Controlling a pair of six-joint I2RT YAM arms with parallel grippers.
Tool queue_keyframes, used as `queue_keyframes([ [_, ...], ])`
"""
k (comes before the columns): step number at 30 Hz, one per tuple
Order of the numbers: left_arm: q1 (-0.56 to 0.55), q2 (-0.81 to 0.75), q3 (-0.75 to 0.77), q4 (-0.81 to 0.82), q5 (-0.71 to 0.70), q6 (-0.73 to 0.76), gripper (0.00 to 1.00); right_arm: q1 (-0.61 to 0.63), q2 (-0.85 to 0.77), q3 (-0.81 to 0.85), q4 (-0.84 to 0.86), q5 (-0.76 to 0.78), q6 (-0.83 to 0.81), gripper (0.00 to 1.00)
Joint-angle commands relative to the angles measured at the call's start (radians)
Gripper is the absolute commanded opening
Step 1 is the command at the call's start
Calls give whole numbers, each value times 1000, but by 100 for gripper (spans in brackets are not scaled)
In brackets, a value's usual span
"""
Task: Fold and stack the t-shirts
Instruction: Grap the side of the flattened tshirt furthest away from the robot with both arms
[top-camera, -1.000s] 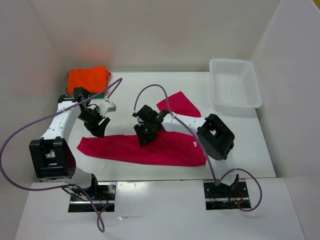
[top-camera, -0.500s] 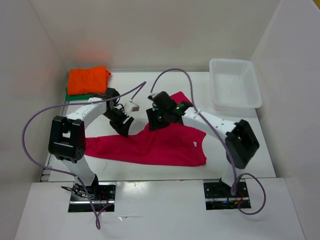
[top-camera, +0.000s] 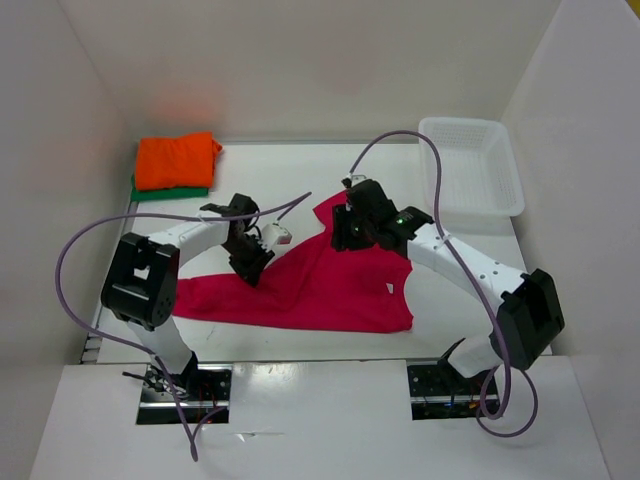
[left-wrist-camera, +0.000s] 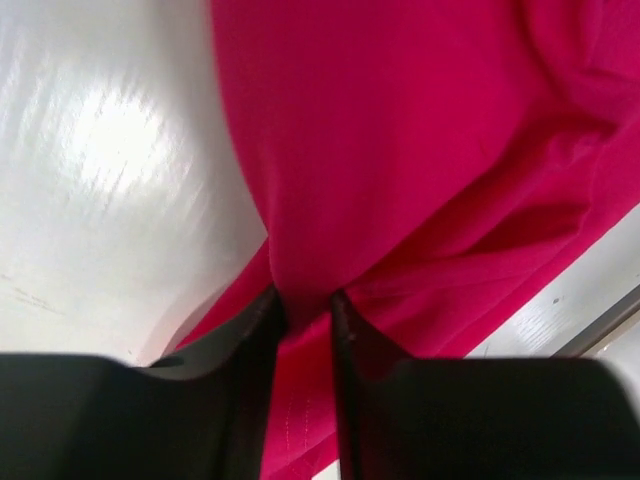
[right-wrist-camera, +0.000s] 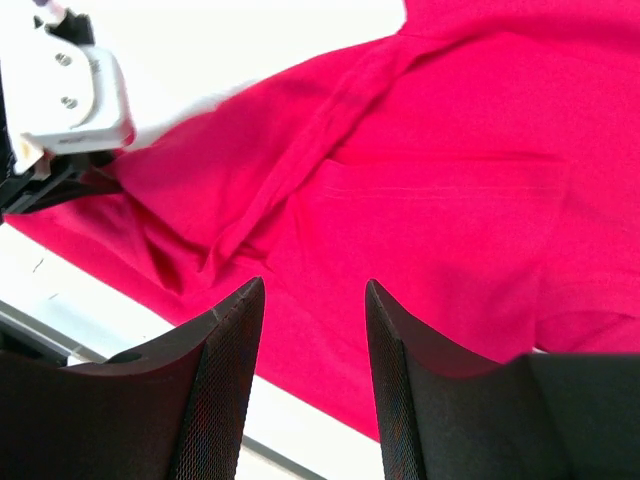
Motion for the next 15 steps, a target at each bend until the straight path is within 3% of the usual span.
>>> queue_keyframes([
  [1,-11,-63,-17,-22,-30,-4,30,-18,-75,-12,32,41,13,51],
  [6,-11,-135,-7,-44,-53,-33,29,-29,-96,-22,32,41,13,51],
  [9,-11,-189,3,-44,-75,-65,42,-29,-105,-32,32,30,13,51],
  [15,-11,-220,-52,-53,-136,-65,41,-29,-105,-51,41,10,13,51],
])
